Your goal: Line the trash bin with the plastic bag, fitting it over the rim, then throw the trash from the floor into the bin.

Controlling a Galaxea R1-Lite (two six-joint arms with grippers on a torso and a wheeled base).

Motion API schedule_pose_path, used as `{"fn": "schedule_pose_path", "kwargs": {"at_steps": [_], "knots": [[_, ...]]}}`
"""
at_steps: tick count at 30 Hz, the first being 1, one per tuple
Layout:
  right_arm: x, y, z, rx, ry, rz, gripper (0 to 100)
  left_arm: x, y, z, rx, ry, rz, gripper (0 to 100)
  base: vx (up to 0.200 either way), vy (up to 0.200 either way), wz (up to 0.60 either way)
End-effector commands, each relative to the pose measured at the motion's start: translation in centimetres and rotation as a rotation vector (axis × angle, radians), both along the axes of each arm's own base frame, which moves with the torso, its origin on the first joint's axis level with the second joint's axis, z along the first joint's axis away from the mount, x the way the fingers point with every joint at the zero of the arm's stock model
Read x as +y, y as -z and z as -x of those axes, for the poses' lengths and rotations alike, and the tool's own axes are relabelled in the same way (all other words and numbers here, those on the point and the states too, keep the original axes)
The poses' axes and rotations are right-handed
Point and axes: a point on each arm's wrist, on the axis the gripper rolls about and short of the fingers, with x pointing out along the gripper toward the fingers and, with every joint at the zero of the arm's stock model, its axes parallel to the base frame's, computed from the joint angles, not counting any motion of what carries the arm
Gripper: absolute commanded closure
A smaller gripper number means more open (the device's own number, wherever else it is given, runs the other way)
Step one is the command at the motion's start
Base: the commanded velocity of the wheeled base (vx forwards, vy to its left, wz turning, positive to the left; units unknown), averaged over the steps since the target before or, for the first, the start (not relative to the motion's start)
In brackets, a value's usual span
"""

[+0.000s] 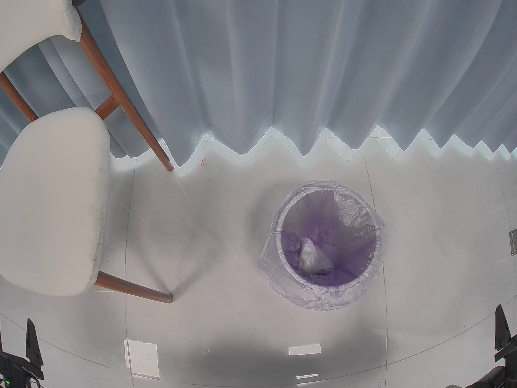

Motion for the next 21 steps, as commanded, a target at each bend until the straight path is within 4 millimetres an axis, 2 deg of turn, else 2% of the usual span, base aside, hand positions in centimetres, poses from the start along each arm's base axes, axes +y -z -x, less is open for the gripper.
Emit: {"fn": "schedule_pose_path", "kwargs": {"at_steps": [1,2,3,4,6,7,9,12,16,17,19,21], "knots": [[0.07,0.25,0.03,0.022,-0.021,0.213,0,-0.41,0.42,-0.15,0.021,0.177,-0.094,0,0.0,0.0,0.0],[0.07,0.25,0.04,0.023,-0.025,0.198,0,-0.57,0.46,-0.19,0.019,0.255,-0.08,0,0.0,0.0,0.0],[0.07,0.25,0.04,0.023,-0.025,0.198,0,-0.57,0.46,-0.19,0.019,0.255,-0.08,0,0.0,0.0,0.0],[-0.09,0.3,0.05,0.029,0.043,0.156,0,-0.75,0.48,-0.2,-0.005,0.34,0.026,0,0.0,0.0,0.0],[-0.31,0.3,0.09,0.034,0.146,0.149,0,-0.78,0.4,-0.2,-0.038,0.36,0.157,0,0.0,0.0,0.0],[-0.29,0.32,0.06,0.037,0.139,0.162,0,-0.79,0.37,-0.2,-0.048,0.368,0.194,0,0.0,0.0,0.0],[-0.08,0.34,0.0,0.033,0.045,0.215,0,-0.82,0.41,-0.2,-0.036,0.377,0.158,0,0.0,0.0,0.0],[0.47,0.41,-0.08,-0.005,-0.197,0.223,0,-0.93,0.48,-0.19,-0.002,0.413,0.007,0,0.0,0.0,0.0],[0.24,0.58,-0.09,0.018,-0.1,0.141,0,-1.08,0.5,-0.2,0.004,0.488,0.01,0,0.0,0.0,0.0],[0.08,0.74,-0.1,0.031,-0.033,0.06,0,-0.98,0.49,-0.2,-0.002,0.443,0.031,0,0.0,0.0,0.0],[0.1,0.75,-0.1,0.034,-0.042,0.073,0,-0.67,0.51,-0.2,-0.006,0.308,0.044,0,0.0,0.0,0.0],[0.18,0.92,-0.11,0.054,-0.08,0.125,0,-0.68,0.52,-0.2,0.0,0.312,0.025,0,0.0,0.0,0.0]]}}
